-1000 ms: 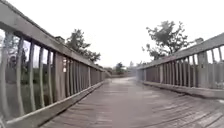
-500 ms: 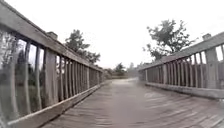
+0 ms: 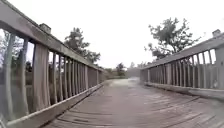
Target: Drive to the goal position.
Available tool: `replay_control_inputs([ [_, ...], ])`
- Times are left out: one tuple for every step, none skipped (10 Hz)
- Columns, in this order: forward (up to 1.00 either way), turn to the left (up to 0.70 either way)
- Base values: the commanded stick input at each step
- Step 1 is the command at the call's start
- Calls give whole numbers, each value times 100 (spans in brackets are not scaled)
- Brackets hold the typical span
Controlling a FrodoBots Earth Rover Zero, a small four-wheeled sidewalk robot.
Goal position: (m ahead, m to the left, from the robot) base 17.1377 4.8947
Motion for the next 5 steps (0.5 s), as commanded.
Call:
replay_control_inputs([
  [45, 0],
  [45, 0],
  [45, 0],
  [45, 0],
  [45, 0],
])
